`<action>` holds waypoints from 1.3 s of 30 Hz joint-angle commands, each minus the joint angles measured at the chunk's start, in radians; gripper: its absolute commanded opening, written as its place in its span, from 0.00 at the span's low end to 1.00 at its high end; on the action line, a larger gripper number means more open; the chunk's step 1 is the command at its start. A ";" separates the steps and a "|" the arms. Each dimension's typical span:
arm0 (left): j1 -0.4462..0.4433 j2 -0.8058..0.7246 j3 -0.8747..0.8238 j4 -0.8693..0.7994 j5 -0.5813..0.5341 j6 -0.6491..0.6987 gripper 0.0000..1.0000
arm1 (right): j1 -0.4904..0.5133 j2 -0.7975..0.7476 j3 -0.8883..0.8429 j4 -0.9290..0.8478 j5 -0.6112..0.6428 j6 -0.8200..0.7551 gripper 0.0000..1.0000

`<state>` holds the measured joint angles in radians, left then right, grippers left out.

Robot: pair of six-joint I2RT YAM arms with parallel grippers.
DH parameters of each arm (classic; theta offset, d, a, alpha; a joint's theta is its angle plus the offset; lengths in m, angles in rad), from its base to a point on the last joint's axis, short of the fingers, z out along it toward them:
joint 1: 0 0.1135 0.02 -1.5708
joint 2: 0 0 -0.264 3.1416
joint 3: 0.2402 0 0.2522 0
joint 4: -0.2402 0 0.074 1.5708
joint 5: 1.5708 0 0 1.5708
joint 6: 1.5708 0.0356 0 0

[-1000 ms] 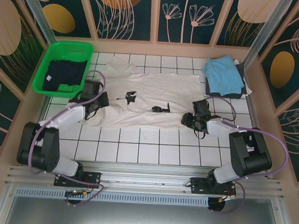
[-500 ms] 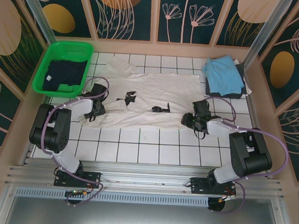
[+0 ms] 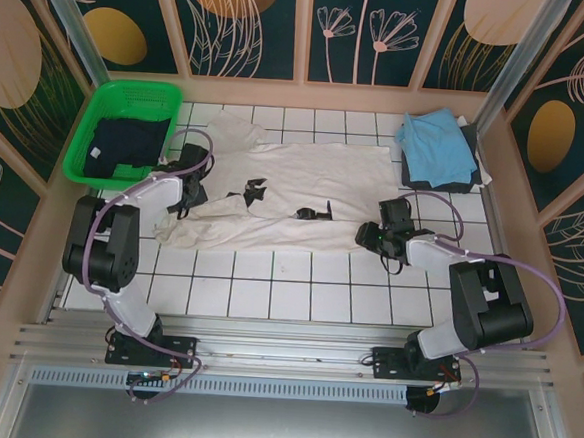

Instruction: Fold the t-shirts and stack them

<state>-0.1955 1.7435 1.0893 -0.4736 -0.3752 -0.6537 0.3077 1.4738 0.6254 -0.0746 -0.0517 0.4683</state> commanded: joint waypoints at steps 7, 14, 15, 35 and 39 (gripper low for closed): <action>0.017 0.038 -0.059 0.058 0.096 0.020 0.15 | -0.016 -0.018 -0.018 -0.031 0.006 -0.024 0.49; 0.018 0.032 -0.006 0.030 0.082 0.040 0.00 | -0.018 -0.019 -0.018 -0.028 0.002 -0.020 0.49; 0.018 0.023 0.006 0.026 0.082 0.045 0.00 | -0.018 -0.019 -0.018 -0.027 0.003 -0.021 0.49; 0.018 -0.216 -0.080 0.234 0.163 0.159 0.00 | -0.012 -0.056 -0.007 -0.017 -0.026 -0.012 0.49; 0.018 -0.040 0.032 -0.027 -0.031 0.029 0.06 | 0.010 -0.120 0.016 -0.037 -0.029 -0.022 0.49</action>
<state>-0.1829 1.6169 1.0748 -0.2882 -0.2352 -0.5274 0.3038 1.4117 0.6254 -0.0856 -0.0692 0.4572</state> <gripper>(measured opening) 0.056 0.491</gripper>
